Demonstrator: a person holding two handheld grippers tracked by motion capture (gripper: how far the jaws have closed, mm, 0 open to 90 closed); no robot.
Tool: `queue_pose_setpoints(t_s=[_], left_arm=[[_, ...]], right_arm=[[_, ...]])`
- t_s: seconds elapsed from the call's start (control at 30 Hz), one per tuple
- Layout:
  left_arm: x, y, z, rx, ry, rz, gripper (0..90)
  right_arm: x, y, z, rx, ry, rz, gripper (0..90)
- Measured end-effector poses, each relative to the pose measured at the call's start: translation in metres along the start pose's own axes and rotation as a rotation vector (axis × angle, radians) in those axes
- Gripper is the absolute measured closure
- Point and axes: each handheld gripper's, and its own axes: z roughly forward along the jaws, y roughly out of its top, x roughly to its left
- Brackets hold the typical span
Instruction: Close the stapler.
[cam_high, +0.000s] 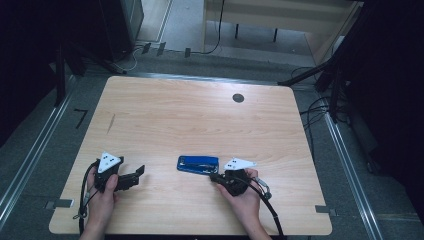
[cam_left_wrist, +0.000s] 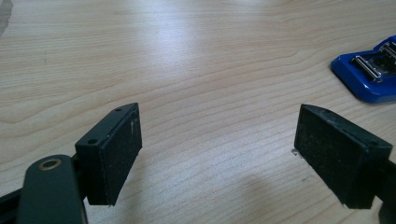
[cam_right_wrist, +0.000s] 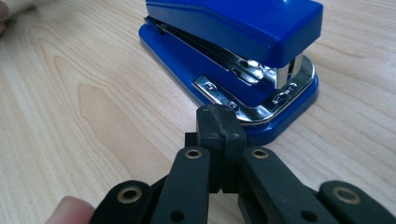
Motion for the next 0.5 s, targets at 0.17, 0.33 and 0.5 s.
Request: queue_pose_setpoints(t_s=[0.17,0.33,0.5], left_arm=[[-0.0002,0.0000,-0.0001,0.001,0.002,0.002,15.5],[-0.0004,0.0002,0.0001,0.003,0.002,0.004,15.5],[-0.0006,0.0000,0.0001,-0.001,0.004,0.002,15.5]], right_arm=[[-0.0044,0.0020,0.0009,-0.008,-0.011,0.002,90.0],[-0.0058,0.0033,0.0014,-0.005,-0.017,0.007,90.0],[-0.0080,0.0042,0.0015,-0.006,-0.016,-0.001,90.0]])
